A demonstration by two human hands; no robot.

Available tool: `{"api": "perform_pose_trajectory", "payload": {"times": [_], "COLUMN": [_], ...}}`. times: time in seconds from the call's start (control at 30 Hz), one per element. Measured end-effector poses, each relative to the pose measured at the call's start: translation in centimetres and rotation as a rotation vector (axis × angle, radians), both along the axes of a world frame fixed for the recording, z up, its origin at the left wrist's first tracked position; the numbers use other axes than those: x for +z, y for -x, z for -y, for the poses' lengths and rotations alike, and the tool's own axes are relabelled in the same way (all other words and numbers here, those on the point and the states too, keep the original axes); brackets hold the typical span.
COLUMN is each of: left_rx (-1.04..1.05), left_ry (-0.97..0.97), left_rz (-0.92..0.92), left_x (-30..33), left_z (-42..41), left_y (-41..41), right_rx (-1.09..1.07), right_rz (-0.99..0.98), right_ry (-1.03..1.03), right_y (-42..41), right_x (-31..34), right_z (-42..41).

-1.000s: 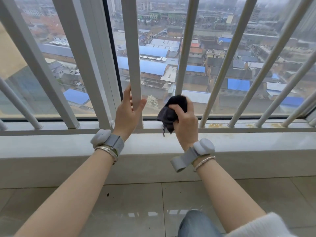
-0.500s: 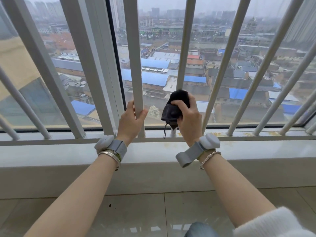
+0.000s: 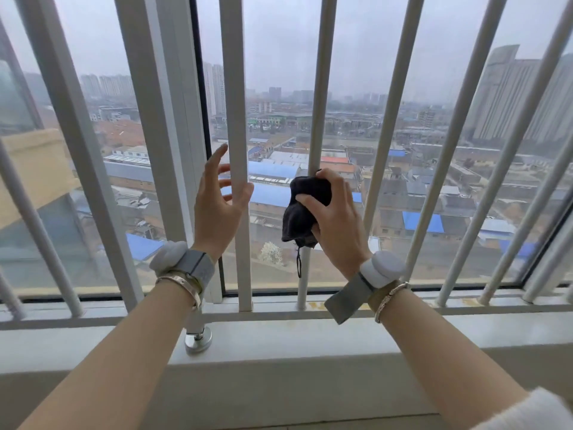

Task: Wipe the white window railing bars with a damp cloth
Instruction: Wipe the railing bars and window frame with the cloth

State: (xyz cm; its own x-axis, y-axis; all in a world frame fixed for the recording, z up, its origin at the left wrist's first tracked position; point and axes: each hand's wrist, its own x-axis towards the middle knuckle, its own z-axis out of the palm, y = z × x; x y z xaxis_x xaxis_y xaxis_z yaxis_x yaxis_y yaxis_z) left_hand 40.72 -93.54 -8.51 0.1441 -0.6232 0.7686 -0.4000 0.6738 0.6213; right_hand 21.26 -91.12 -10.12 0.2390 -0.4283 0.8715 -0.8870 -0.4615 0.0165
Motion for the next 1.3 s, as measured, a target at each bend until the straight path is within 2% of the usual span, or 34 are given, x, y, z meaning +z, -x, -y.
{"api": "perform_pose_trajectory", "payload": {"times": [0.1, 0.17, 0.3, 0.4, 0.57, 0.77, 0.83, 0.97, 1.1, 1.2, 1.3], "left_rx": [0.017, 0.050, 0.091, 0.089, 0.096, 0.099, 0.102, 0.089, 0.101, 0.100, 0.103], "left_ry": [0.028, 0.061, 0.137, 0.147, 0.142, 0.139, 0.134, 0.116, 0.101, 0.098, 0.092], "left_rz": [0.007, 0.014, 0.017, 0.008, 0.029, 0.026, 0.030, 0.036, 0.052, 0.053, 0.058], "left_x": [2.6, 4.2, 7.3, 8.1, 8.2, 8.3, 8.4, 8.6, 8.6, 8.7, 8.9], "left_z": [0.7, 0.9, 1.6, 1.9, 1.5, 1.2, 1.2, 0.9, 0.9, 0.8, 0.5], "left_y": [0.3, 0.5, 1.1, 1.3, 1.2, 1.3, 1.3, 1.2, 1.2, 1.1, 1.0], "right_rx": [-0.070, -0.105, -0.168, -0.195, -0.020, -0.004, -0.032, -0.127, -0.210, -0.213, -0.193], "right_rz": [-0.278, -0.366, -0.284, -0.262, -0.432, -0.362, -0.445, -0.759, -0.907, -0.946, -0.855], "right_ry": [0.121, 0.161, 0.199, 0.240, 0.267, 0.322, 0.283, 0.106, 0.053, 0.165, 0.244], "right_y": [0.6, 1.7, 2.0, 1.8, 2.7, 2.0, 1.6, 2.2, 2.7, 3.0, 3.5], "right_x": [1.2, 2.6, 7.6, 8.8, 7.1, 12.5, 12.1, 9.1, 10.0, 11.5, 12.9], "right_z": [1.2, 1.9, 2.0, 2.2, 2.1, 1.6, 1.5, 1.7, 1.5, 2.0, 2.4]}}
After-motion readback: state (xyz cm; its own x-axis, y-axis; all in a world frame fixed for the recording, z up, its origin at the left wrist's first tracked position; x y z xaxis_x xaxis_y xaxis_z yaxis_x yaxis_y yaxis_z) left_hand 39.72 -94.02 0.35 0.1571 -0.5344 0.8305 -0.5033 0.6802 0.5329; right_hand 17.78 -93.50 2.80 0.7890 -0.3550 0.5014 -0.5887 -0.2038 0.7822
